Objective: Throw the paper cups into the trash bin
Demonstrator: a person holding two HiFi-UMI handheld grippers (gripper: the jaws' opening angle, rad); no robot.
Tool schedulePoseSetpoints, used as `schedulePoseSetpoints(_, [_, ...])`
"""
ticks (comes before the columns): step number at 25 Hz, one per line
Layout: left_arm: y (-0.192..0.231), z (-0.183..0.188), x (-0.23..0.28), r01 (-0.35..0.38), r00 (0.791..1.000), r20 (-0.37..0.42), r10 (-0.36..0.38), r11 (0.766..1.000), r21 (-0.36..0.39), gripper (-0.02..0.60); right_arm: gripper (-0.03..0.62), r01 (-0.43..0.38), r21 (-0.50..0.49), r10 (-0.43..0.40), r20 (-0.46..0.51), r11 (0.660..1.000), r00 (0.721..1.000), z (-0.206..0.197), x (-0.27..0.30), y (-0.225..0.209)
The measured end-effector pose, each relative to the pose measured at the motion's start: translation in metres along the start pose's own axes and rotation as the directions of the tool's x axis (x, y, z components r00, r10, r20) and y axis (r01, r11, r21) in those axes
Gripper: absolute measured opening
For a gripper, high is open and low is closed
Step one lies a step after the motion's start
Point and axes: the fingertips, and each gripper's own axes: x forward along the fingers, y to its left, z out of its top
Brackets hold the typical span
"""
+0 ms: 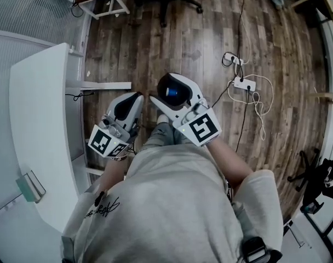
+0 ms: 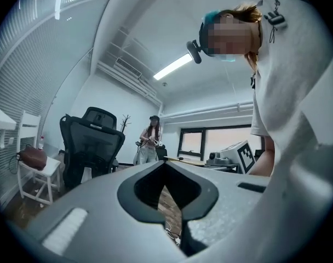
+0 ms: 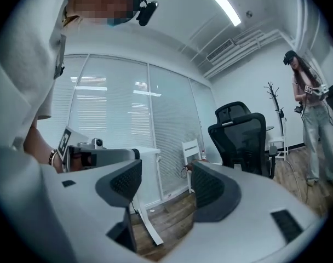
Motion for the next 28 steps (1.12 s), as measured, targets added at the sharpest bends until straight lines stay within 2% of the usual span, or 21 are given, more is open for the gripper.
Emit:
schedulePoseSetpoints(7, [-0.017, 0.028, -0.009, -0.003, 0.999, 0.039, 0.001, 0.999, 0.04, 0.003, 0.287, -0.025, -0.002, 0.025, 0.055, 1.0, 0.998, 0.031, -0.012, 0.017])
schedulePoseSetpoints(15, [-0.037, 0.056, -0.005, 0.03, 0.995, 0.092, -0.037, 0.997, 0.074, 0.003, 0.278, -0.032, -0.066, 0.04, 0.126, 0.997, 0.991, 0.069, -0.025, 0.028])
schedulePoseSetpoints(17, [-0.04, 0.061, -0.005, 0.036, 0.994, 0.1, -0.045, 0.996, 0.088, 0.003, 0.263, -0.029, -0.09, 0.041, 0.14, 0.996, 0.989, 0.076, -0.029, 0.03])
schedulePoseSetpoints(21, [-0.045, 0.066, -0.007, 0.035, 0.994, 0.102, -0.047, 0.992, 0.119, 0.003, 0.192, -0.018, -0.097, 0.033, 0.159, 0.995, 0.987, 0.086, -0.038, 0.032])
schedulePoseSetpoints(28, [-0.056, 0.07, -0.002, 0.06, 0.991, 0.111, -0.076, 0.988, 0.141, 0.003, 0.159, -0.012, -0.105, 0.031, 0.175, 0.994, 0.984, 0.095, -0.052, 0.032])
